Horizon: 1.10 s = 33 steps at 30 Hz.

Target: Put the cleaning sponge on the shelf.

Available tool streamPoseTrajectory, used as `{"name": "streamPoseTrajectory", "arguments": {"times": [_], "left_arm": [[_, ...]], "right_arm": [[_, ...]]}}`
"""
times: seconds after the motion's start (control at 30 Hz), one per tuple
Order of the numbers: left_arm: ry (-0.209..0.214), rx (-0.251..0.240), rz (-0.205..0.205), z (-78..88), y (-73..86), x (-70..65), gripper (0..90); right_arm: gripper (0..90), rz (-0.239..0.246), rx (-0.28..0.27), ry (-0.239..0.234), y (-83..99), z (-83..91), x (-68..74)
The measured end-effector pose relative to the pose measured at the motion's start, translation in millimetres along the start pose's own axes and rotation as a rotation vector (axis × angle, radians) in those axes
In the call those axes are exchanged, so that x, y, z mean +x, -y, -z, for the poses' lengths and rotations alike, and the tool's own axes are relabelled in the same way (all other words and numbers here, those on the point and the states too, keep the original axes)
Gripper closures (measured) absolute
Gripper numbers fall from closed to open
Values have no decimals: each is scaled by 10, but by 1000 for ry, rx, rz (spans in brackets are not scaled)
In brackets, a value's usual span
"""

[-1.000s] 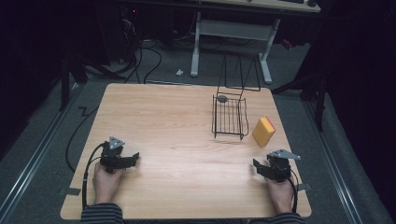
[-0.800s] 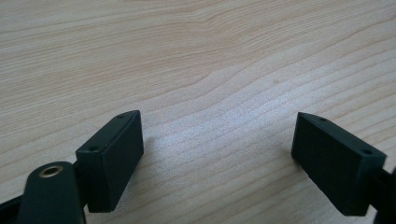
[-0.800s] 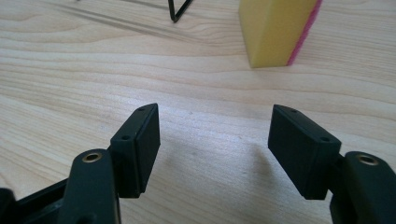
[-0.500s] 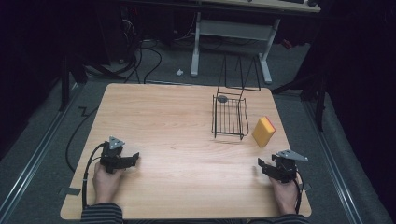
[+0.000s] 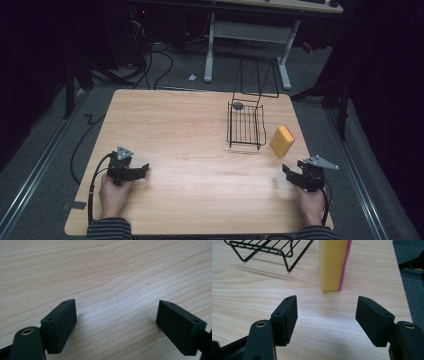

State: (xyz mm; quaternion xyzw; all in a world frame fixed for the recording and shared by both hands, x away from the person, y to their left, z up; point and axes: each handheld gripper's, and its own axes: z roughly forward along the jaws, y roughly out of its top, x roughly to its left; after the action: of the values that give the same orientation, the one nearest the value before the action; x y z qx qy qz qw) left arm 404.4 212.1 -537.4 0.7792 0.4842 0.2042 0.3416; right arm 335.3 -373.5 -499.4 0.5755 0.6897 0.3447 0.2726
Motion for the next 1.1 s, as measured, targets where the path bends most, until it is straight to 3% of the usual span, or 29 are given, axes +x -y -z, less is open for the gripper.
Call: {"name": "streamPoseTrajectory", "arguments": {"times": [0.47,0.93,1.1], "left_arm": [[0,0,0,0,0,0,174],[0,0,0,0,0,0,174],[0,0,0,0,0,1,174]], "right_arm": [[338,13,-46,19,-302,-5,-54],[332,25,-73,22,-609,-126,-57],[333,8,-79,16,-644,-188,-69]]}}
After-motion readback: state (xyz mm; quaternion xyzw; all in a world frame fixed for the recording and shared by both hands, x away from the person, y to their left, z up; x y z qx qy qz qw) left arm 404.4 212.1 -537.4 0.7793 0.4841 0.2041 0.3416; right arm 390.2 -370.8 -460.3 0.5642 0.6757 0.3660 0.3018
